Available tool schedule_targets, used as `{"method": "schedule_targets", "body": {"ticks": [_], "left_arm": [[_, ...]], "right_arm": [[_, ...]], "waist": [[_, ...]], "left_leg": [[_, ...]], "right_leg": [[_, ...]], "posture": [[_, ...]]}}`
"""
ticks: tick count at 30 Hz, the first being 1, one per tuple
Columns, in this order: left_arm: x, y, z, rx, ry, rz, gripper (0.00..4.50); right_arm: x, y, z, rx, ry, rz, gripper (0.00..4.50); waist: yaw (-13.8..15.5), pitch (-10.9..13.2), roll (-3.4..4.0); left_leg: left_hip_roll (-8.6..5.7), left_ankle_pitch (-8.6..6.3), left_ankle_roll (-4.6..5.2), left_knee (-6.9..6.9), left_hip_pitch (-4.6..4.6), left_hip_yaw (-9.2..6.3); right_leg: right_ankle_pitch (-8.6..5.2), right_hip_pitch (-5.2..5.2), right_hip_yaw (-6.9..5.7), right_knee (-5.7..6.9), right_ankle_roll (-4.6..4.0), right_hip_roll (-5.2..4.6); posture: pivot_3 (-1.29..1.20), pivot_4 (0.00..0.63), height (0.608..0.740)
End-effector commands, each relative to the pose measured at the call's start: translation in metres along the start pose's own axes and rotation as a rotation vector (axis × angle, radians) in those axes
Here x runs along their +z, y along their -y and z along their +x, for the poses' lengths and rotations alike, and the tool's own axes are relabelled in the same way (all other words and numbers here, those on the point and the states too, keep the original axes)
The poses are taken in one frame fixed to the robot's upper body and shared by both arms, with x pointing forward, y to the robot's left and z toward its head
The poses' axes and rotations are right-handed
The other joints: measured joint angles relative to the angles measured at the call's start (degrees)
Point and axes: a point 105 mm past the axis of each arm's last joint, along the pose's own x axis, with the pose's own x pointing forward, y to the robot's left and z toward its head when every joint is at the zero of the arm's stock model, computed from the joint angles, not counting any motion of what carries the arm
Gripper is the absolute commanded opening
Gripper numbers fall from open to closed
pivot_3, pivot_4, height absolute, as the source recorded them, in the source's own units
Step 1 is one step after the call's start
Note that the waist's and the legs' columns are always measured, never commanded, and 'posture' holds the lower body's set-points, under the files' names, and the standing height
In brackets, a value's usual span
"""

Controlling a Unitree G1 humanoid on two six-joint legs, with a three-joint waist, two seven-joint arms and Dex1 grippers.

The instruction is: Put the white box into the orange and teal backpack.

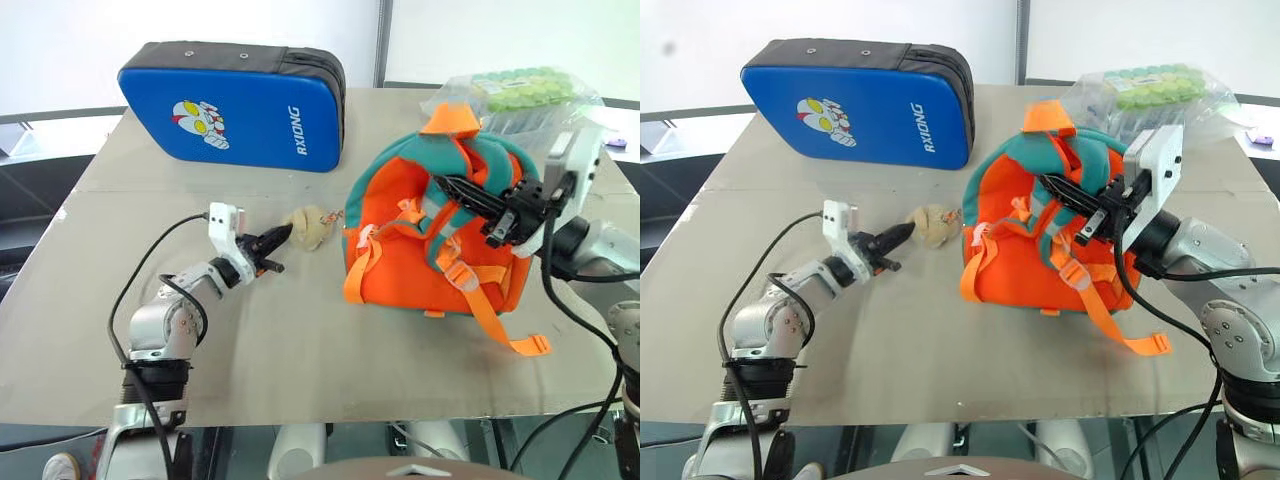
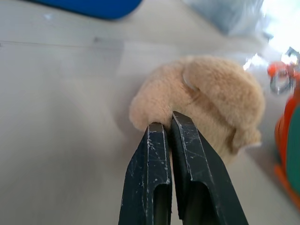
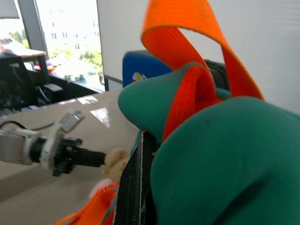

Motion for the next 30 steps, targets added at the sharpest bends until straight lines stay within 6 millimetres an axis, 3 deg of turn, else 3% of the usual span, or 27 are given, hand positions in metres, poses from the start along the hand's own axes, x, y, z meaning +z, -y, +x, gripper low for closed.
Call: {"method": "schedule_targets", "body": {"ticks": [1, 3, 6, 9, 17, 21, 25, 30], "left_arm": [[0.004, -0.003, -0.011, 0.004, -0.001, 0.044, 0.90], [0.006, -0.001, -0.015, -0.009, 0.008, 0.061, 1.53], [0.010, 0.008, -0.026, -0.078, 0.007, 0.123, 2.93], [0.011, 0.017, -0.038, -0.135, -0.003, 0.165, 4.31], [0.004, 0.025, -0.073, -0.158, 0.005, 0.210, 4.43], [-0.008, 0.023, -0.095, -0.121, -0.036, 0.208, 4.43], [-0.022, 0.021, -0.114, -0.084, -0.080, 0.194, 4.43], [-0.024, 0.021, -0.120, -0.052, -0.074, 0.172, 4.43]], "right_arm": [[0.007, 0.002, -0.008, -0.007, 0.003, -0.092, 1.00], [0.005, -0.002, -0.012, 0.013, -0.013, -0.090, 1.73], [-0.001, -0.012, -0.026, 0.074, -0.082, -0.072, 3.14], [-0.004, -0.010, -0.043, 0.065, -0.139, -0.072, 4.50], [-0.020, 0.001, -0.096, -0.052, -0.296, -0.069, 4.50], [-0.047, 0.015, -0.142, -0.175, -0.471, -0.087, 4.50], [-0.058, 0.030, -0.177, -0.270, -0.540, -0.092, 4.50], [-0.068, 0.040, -0.202, -0.326, -0.594, -0.089, 4.50]], "waist": [[0.0, 0.0, 0.00], [0.0, 0.0, 0.00], [0.4, 0.0, 0.01], [0.5, 0.0, 0.01], [0.4, 0.0, 0.02], [0.5, 0.0, -0.01], [0.4, 0.0, 0.02], [0.4, 0.0, 0.03]], "left_leg": [[0.02, 0.00, 0.00, 0.00, 0.01, 0.00], [0.03, 0.00, 0.00, 0.00, 0.03, -0.03], [0.05, 0.00, 0.00, 0.02, 0.01, -0.04], [0.08, 0.00, 0.00, 0.02, -0.01, -0.02], [0.10, -0.01, 0.00, 0.00, 0.06, 0.02], [0.12, -0.01, 0.00, 0.02, 0.07, 0.00], [0.12, -0.01, 0.00, 0.03, 0.10, 0.03], [0.16, -0.02, -0.01, 0.04, 0.19, -0.05]], "right_leg": [[-0.02, 0.00, 0.00, 0.01, -0.03, 0.00], [-0.12, 0.00, -0.03, 0.03, -0.20, 0.00], [-0.12, 0.00, -0.04, 0.05, -0.21, -0.03], [-0.12, 0.01, -0.03, 0.01, -0.20, -0.10], [-0.14, 0.05, -0.03, 0.00, -0.19, -0.16], [-0.24, 0.06, -0.06, 0.00, -0.03, -0.14], [-0.28, 0.06, 0.00, -0.05, 0.03, -0.20], [-0.29, 0.06, 0.02, -0.03, 0.06, -0.24]], "posture": [[0.00, 0.150, 0.740], [0.00, 0.150, 0.740], [0.00, 0.150, 0.740], [0.00, 0.150, 0.740], [0.00, 0.150, 0.740], [0.00, 0.150, 0.740], [0.00, 0.150, 0.740], [0.00, 0.150, 0.740]]}}
